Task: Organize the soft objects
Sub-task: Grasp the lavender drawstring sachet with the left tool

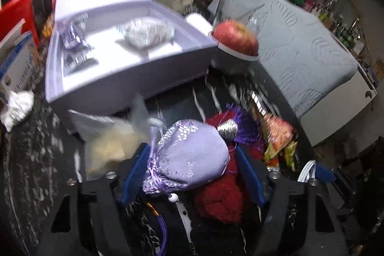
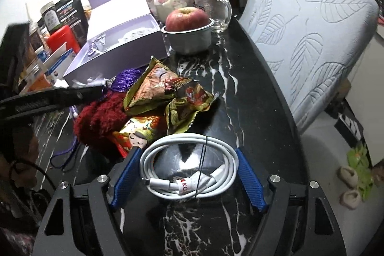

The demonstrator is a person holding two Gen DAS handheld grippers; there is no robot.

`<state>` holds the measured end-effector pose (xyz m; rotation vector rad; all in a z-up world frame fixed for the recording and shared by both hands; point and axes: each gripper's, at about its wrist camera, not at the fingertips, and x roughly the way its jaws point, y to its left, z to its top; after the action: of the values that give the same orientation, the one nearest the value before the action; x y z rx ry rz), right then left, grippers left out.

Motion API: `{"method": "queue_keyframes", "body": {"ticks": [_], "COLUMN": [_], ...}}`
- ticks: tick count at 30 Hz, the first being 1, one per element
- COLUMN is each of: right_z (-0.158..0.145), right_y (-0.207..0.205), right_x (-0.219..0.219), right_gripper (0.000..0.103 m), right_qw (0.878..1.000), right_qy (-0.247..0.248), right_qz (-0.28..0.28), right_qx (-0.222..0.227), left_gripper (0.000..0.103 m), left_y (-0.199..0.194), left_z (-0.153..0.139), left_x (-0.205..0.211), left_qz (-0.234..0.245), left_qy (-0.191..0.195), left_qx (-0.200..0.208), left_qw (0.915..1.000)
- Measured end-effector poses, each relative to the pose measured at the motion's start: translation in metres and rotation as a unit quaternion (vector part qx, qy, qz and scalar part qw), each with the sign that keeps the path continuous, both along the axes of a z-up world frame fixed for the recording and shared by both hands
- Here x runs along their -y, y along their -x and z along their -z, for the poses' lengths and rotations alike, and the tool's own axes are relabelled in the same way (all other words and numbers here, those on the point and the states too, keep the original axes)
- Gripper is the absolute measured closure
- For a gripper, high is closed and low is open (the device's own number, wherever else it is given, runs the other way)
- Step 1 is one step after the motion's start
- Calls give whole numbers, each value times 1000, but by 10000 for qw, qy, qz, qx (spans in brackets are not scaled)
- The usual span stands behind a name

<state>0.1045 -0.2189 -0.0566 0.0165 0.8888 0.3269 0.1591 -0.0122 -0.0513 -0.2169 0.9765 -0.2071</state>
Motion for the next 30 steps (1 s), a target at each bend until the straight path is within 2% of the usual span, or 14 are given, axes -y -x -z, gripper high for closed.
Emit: {"method": "queue_keyframes", "body": {"ticks": [3,5,11,16,22,30], "right_z": [-1,0,-2,-1,-4,-6], "right_y": [0,-1,0,-1,2,12], "right_x": [-3,-6,-8,-8,-8,-16], "right_gripper": [24,24,24,24,24,24], "right_qw": [10000,9999,9999,9998,9996,9984], "right_qy": [68,79,-17,-57,-79,-102], "right_qz": [-32,-75,-112,-133,-212,-504], "right_qx": [42,30,66,97,171,236], "left_gripper": [42,51,62,63,63,63], "left_y": [-1,0,6,18,42,74], "left_z": [9,7,-3,-19,-33,-39], "left_x": [0,2,-2,-5,-3,-14], "left_qz": [58,125,223,440,561,276], "left_qy": [180,193,315,586,478,355], "left_qx": [-152,-116,69,268,385,386], "left_qw": [9997,9997,9992,9970,9965,9982]}}
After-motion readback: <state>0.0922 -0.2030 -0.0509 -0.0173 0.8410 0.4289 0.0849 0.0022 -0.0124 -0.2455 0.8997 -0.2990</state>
